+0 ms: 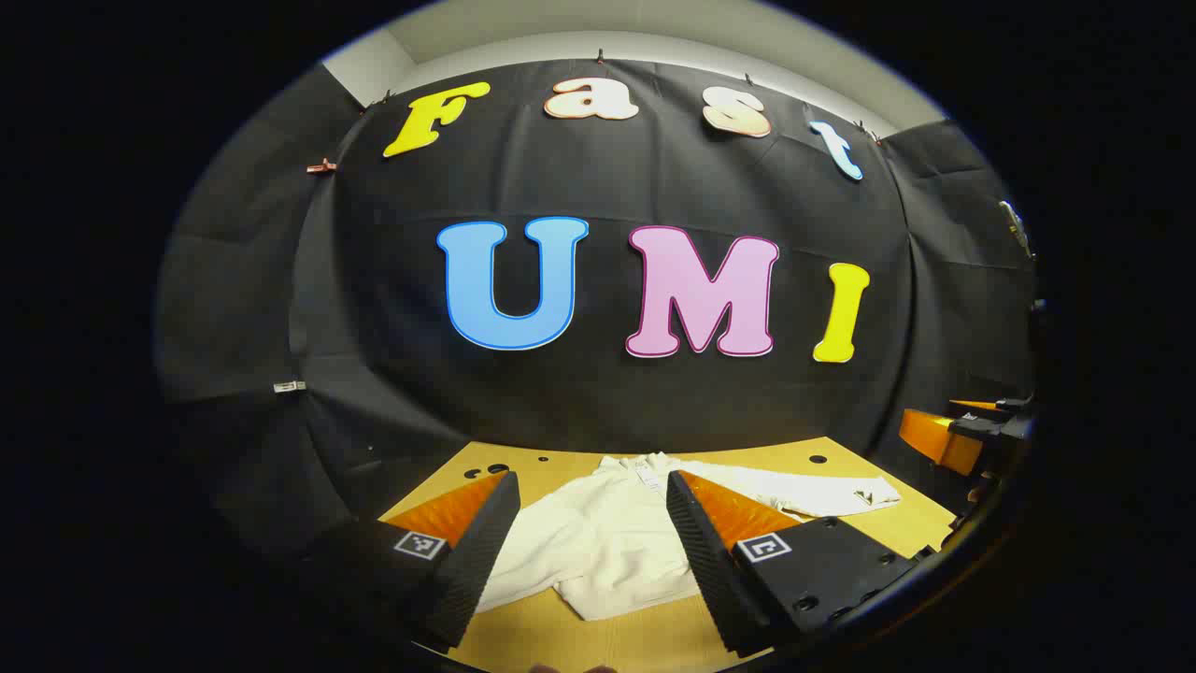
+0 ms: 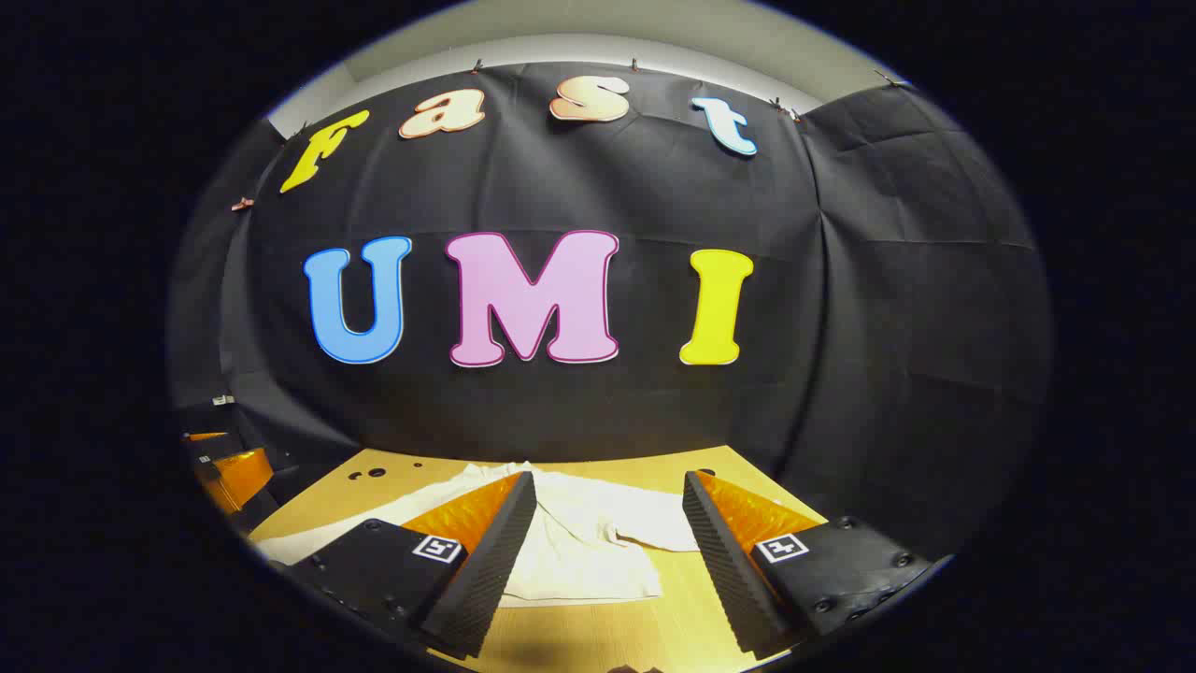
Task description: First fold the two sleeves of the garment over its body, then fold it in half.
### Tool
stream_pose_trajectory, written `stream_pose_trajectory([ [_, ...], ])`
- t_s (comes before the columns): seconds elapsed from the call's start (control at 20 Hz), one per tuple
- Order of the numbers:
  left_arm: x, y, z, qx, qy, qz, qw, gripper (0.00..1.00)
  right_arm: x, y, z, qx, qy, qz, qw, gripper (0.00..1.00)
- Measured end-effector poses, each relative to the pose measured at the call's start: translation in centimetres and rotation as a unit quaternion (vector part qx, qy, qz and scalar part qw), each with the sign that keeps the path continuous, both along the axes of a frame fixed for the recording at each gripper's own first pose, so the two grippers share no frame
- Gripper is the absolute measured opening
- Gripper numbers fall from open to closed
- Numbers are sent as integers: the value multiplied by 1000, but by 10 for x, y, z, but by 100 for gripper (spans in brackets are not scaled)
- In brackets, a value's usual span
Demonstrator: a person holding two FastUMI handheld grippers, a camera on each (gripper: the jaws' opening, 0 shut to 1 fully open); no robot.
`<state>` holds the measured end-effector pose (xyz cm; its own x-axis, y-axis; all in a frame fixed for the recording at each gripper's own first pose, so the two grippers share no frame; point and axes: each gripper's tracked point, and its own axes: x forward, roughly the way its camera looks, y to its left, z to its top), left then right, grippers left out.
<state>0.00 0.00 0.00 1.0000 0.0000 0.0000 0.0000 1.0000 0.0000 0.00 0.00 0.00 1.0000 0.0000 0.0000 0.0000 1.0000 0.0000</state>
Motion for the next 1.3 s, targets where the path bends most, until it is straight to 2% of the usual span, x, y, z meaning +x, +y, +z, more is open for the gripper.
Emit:
stream_pose_trajectory([
  [0.25,10,-2,-2,4,4,1,1000,97,15,0,-2,6,1,7,1000,96],
  [0.55,14,-1,-7,15,8,14,1000,97,26,9,4,-2,-12,38,999,96],
  [0.85,22,2,-19,2,15,32,999,97,39,13,-3,2,-5,61,998,96],
  [1.2,37,-4,-25,8,23,29,999,97,61,-6,-11,6,6,44,999,96],
  [1.3,41,-5,-29,9,30,29,999,97,71,-13,-18,8,25,45,999,96],
])
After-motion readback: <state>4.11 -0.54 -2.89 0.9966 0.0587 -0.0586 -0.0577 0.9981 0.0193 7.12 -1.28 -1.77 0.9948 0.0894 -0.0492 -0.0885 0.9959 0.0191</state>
